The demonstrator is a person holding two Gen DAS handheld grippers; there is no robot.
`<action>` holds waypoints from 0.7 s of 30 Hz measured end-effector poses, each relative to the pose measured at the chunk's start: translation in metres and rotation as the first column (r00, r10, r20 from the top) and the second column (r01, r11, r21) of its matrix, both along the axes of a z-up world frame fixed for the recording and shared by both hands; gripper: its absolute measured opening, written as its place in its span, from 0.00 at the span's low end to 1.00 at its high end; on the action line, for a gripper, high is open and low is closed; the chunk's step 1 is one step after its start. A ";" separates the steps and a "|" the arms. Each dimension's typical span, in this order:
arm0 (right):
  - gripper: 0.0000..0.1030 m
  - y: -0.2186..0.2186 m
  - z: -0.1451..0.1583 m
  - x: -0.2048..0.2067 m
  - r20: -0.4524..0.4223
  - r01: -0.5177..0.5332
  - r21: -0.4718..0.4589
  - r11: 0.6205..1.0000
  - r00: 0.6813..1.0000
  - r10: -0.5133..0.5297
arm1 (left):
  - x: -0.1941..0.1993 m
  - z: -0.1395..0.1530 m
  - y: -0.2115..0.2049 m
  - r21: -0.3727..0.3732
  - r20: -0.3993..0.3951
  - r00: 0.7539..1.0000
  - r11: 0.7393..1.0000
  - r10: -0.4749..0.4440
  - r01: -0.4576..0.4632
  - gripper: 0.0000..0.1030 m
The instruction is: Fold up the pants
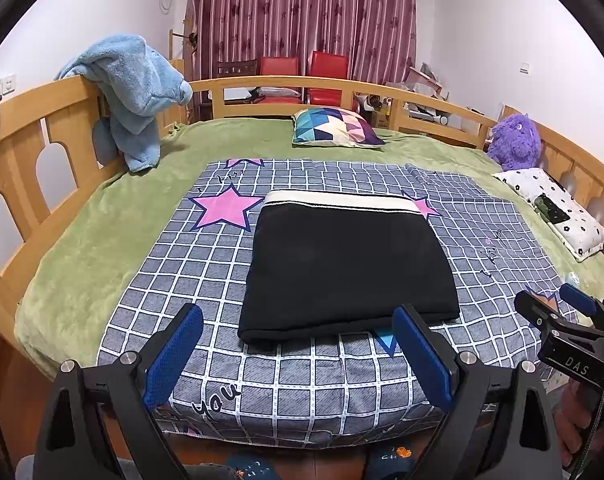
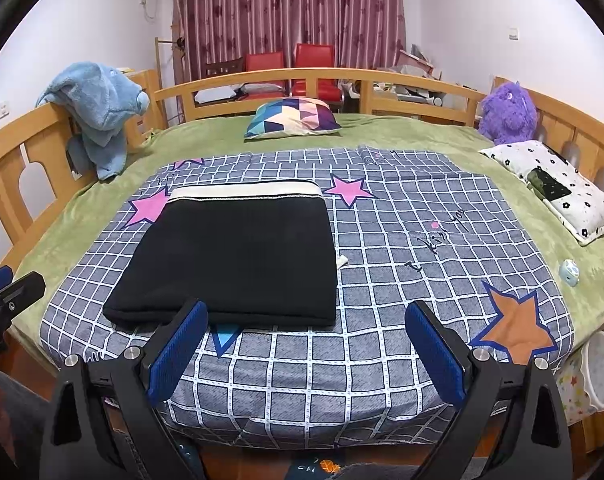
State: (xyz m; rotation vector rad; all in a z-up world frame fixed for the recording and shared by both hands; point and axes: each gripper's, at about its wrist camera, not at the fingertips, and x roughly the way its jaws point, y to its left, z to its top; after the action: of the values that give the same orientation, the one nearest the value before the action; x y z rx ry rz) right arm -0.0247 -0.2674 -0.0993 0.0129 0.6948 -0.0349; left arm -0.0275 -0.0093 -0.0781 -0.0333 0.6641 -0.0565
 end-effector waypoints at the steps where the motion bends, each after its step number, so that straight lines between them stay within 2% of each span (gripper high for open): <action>1: 0.95 0.000 0.000 0.000 0.001 -0.001 0.000 1.000 1.000 0.001 | 0.000 0.000 0.000 0.000 0.001 1.000 1.000 -0.001 0.001 0.93; 21: 0.95 0.005 -0.001 -0.001 0.005 -0.008 -0.009 1.000 1.000 0.008 | -0.004 0.001 0.000 -0.010 0.016 1.000 1.000 -0.011 0.011 0.93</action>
State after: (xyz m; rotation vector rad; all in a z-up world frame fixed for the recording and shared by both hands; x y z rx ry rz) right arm -0.0259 -0.2620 -0.1001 0.0017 0.6895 -0.0302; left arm -0.0318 -0.0093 -0.0774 -0.0392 0.6479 -0.0708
